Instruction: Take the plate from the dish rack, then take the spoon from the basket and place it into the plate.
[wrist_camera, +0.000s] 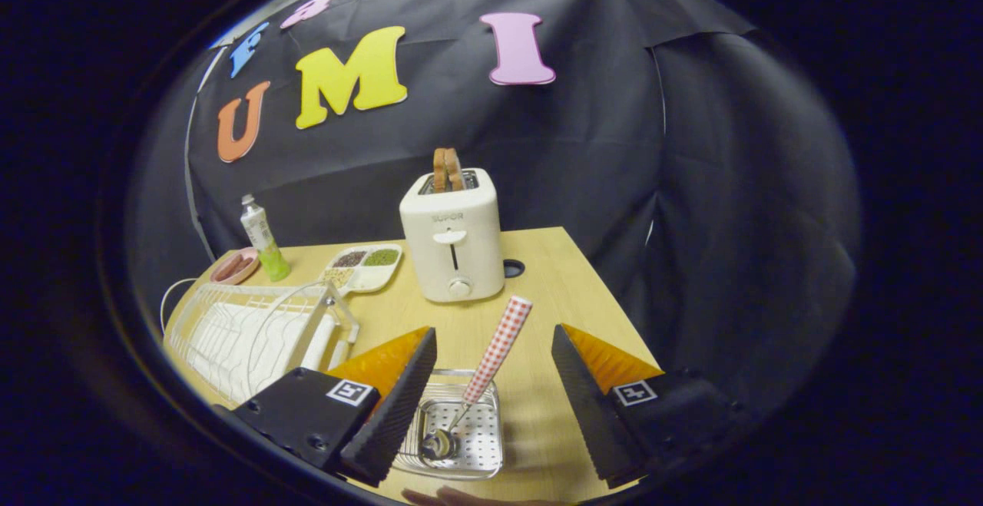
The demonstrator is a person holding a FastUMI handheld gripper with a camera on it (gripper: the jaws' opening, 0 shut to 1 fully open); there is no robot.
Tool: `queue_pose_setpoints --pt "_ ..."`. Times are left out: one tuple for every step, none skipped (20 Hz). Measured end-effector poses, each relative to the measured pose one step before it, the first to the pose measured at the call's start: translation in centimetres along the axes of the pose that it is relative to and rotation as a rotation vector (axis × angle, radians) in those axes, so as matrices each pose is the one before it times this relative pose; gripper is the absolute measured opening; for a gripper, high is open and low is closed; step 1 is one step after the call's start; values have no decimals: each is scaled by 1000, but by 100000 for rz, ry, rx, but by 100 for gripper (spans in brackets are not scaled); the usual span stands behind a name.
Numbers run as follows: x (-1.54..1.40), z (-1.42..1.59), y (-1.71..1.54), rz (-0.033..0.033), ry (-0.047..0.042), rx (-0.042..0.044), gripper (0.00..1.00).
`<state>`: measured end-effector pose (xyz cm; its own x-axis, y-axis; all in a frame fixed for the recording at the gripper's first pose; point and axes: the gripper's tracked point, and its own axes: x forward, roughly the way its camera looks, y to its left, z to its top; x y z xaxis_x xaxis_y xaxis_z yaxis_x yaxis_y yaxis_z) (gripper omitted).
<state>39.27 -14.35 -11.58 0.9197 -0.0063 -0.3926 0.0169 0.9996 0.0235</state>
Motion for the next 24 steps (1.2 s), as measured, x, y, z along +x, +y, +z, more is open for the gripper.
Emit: queue_pose_setpoints --pt "383 -328 796 3954 1371 242 98" --pt "586 -188 764 3974 1348 1309 94" --pt "313 -213 254 555 423 2194 91" --pt "506 -58 21 -523 227 1396 85" --pt "414 -197 -105 -1251 -112 -59 69" --pt "-184 182 349 1643 -765 404 53" --pt "-113 122 667 2351 -1632 1252 37" --pt "-324 344 359 1083 -2115 1304 23" --pt "-403 478 -94 -1220 -3416 83 20" --pt "-640 617 203 811 -3347 -372 17" --pt "-838 607 295 628 -3361 -283 16" --pt "-793 831 186 390 -3260 257 16" --pt "-901 1044 306 628 -4152 107 16" --pt "-1005 1368 92 -812 -4906 -357 16" --pt "-848 1403 -94 -994 -5258 -1475 16" --pt "-1080 1367 355 202 -4218 -1746 16" --pt "-1334 1135 437 49 -3369 -1891 16" --pt "-1316 1121 576 554 -2472 -1425 16" --pt "-1375 1008 800 903 -2475 -914 16" --pt "-1302 1151 672 438 -2377 -730 16" --pt "-1286 848 609 492 -1788 -759 16" --pt "-1308 805 863 1175 -1246 -765 16" --pt "-1475 606 994 1199 -1450 122 16" --pt "-1374 636 1049 1228 -1597 1173 16"
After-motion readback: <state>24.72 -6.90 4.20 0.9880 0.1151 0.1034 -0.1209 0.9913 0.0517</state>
